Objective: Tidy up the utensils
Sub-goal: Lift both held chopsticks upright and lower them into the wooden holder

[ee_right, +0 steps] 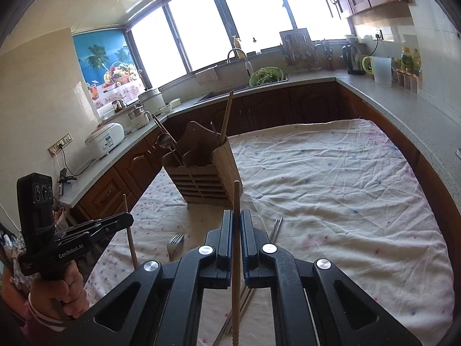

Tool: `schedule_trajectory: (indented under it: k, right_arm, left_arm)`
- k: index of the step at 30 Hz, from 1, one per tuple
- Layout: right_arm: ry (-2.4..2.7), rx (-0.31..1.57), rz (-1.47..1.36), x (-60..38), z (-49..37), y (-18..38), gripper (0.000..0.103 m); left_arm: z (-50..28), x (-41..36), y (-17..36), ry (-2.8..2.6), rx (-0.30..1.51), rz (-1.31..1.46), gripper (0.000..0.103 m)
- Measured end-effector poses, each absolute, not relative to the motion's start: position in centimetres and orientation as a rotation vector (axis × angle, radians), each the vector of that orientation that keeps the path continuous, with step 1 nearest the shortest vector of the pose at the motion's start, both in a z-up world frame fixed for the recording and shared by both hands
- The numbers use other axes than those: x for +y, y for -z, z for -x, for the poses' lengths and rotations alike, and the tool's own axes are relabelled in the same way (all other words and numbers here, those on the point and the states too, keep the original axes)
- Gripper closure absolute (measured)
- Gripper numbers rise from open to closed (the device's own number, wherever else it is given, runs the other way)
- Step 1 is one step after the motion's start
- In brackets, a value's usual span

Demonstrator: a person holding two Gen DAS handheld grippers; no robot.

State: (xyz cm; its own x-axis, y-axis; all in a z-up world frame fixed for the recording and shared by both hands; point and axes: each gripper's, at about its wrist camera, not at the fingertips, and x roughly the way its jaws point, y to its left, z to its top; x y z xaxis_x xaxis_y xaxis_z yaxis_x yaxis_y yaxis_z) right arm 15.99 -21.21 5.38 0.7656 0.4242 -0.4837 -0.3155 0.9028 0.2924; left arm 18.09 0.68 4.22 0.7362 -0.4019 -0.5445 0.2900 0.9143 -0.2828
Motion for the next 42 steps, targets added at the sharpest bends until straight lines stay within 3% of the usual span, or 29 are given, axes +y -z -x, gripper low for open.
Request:
schedule_trajectory:
  k: [42]
  right_arm:
    - [-0.435,0.455,-0.167,-19.0,-18.0,-9.9,0.098]
  left_arm:
    - [-18.9,5.9,-8.3,0.296,0.47,0.258,0.098]
